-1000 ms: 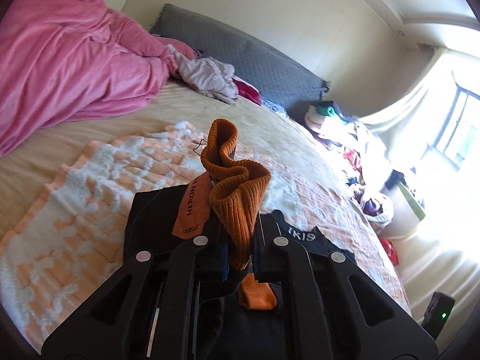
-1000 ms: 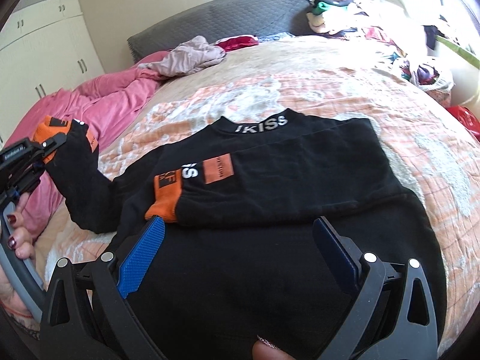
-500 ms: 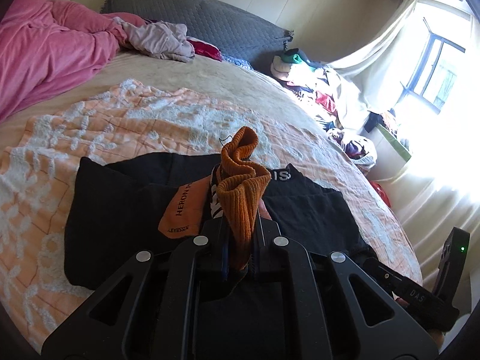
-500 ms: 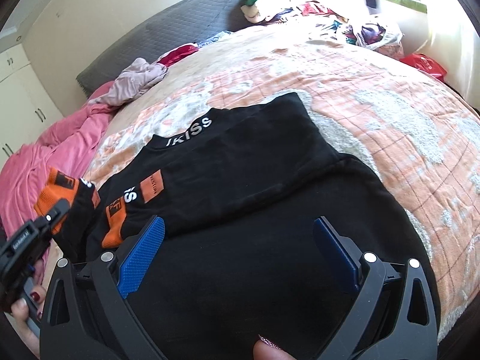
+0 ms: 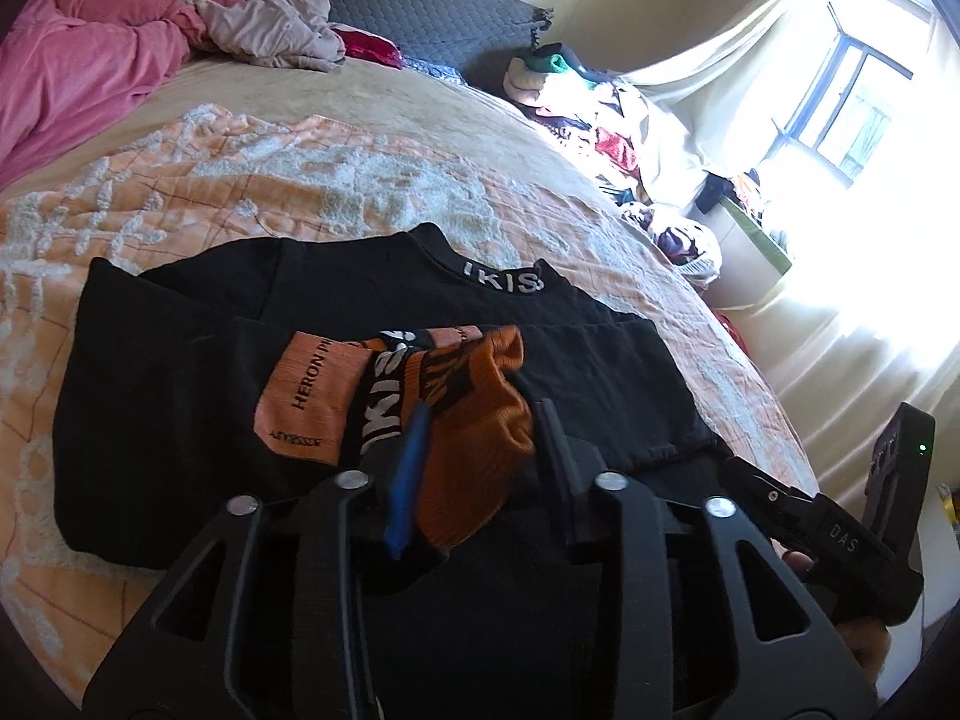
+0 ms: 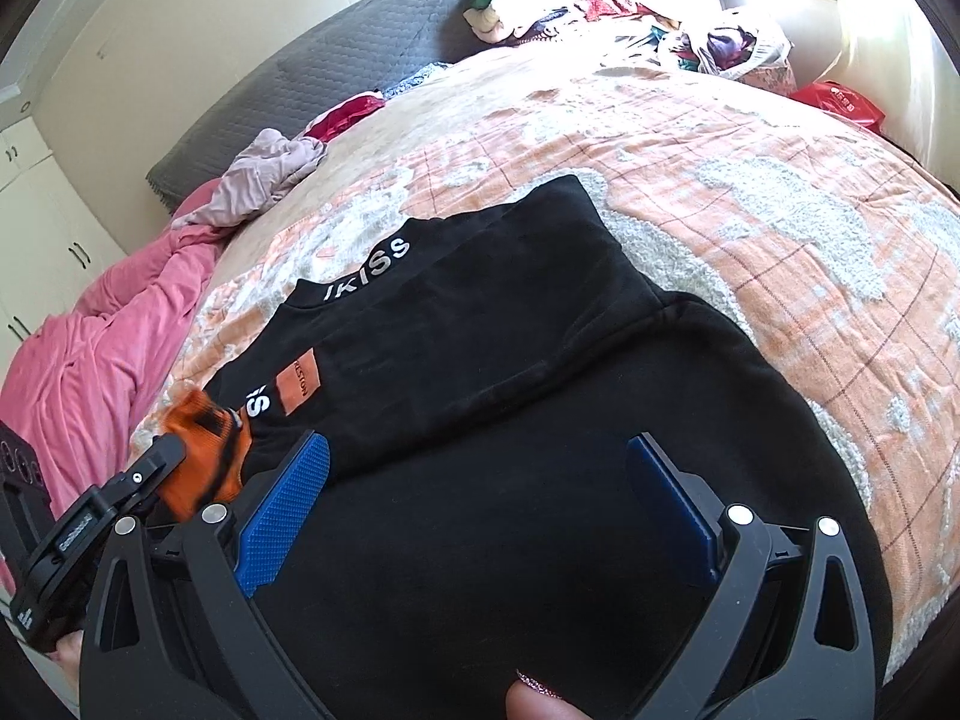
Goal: Fold small clothes
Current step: 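Lift the second sleeve with the left tool and fold it across the shirt back, then lay the cuff on the first folded sleeve and open the left tool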
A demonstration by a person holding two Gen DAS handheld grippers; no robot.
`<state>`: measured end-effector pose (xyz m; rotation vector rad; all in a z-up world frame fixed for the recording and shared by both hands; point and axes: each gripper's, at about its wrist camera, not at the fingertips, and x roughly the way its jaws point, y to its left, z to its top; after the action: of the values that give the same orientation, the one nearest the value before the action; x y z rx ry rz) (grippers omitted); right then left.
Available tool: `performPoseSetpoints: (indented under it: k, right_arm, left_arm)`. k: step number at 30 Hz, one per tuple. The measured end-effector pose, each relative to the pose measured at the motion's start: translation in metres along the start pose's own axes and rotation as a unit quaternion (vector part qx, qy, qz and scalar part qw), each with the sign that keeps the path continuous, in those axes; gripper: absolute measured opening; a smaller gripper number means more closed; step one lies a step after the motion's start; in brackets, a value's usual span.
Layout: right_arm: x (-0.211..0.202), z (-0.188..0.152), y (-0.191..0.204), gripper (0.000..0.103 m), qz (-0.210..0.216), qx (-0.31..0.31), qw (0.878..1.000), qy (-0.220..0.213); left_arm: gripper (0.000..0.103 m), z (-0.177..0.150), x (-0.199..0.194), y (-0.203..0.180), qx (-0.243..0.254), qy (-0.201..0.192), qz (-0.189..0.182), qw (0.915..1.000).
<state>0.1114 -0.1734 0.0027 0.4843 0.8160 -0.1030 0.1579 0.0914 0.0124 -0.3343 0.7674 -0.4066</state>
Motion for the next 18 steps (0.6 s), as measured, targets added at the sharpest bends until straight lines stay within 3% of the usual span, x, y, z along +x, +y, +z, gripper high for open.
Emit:
performPoseSetpoints:
  k: [5, 8, 12, 18]
  right_arm:
    - [0.009, -0.004, 0.006, 0.098, 0.011, -0.004, 1.000, 0.018]
    - [0.016, -0.008, 0.021, 0.098, 0.022, -0.028, 0.999, 0.034]
    - [0.026, -0.013, 0.051, 0.098, 0.038, -0.071, 0.996, 0.048]
    - [0.044, -0.021, 0.096, 0.098, 0.050, -0.145, 0.986, 0.060]
  left_arm:
    - [0.050, 0.003, -0.007, -0.002, 0.011, -0.007, -0.001, 0.9999]
    - [0.059, 0.007, -0.013, 0.005, 0.003, -0.013, 0.006, 0.9999]
    - [0.078, 0.014, -0.020, 0.018, -0.005, -0.021, 0.047, 0.9987]
    - [0.093, 0.020, -0.030, 0.044, -0.028, -0.019, 0.095, 0.9949]
